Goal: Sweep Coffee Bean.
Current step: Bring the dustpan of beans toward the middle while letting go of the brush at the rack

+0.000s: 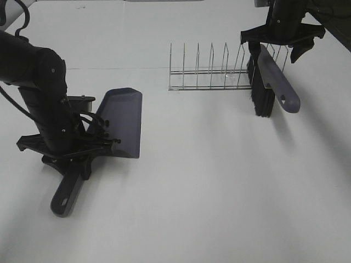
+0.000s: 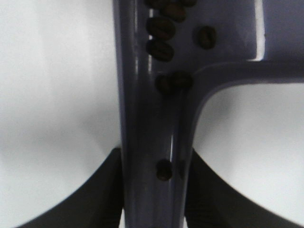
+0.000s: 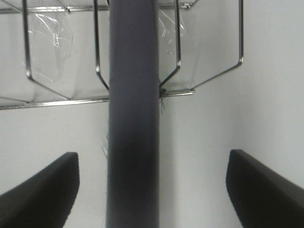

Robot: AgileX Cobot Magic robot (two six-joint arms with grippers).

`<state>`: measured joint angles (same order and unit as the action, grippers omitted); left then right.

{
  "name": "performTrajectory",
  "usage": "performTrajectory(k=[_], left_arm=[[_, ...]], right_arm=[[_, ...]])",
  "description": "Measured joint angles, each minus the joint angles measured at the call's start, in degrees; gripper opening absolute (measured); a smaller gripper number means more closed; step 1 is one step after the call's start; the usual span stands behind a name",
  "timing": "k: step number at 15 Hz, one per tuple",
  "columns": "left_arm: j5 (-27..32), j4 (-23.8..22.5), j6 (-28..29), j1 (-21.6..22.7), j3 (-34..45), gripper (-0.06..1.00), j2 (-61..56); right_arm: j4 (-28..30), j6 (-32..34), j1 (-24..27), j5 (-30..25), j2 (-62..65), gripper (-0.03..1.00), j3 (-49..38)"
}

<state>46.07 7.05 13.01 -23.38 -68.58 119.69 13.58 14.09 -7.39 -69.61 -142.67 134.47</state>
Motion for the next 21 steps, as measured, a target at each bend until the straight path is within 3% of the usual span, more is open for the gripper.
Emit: performTrajectory(k=[7,16,17,19,21], left_arm=[[-5.0,2.3,0.3,-2.2,-0.2,0.32,-2.5],[-4.8,5.2,3.3,-4.0,-2.4,0.32,0.6],[-4.8,5.4,3.3,-4.0,-2.4,0.39,0.6],[-4.6,5.6,3.7,-4.0,-2.6,0.63,0.4],[-3.1,5.3,3.7,-4.0,-2.6,0.72,-1.0]], right_arm=[[-7.7,-0.2,-0.1,-0.1,5.7,0.75,2.5],[-14.3,-3.2,-0.1,-0.3,9.5,0.75,2.4],[-14.3,-3.2,-0.1,-0.2,10.1,0.75,1.6],[-14.3,-4.2,-0.1,-0.2,12.4,0.75,-2.2],[-14.3,-4.9,-0.1,-0.2,16.2,0.75,-8.3]])
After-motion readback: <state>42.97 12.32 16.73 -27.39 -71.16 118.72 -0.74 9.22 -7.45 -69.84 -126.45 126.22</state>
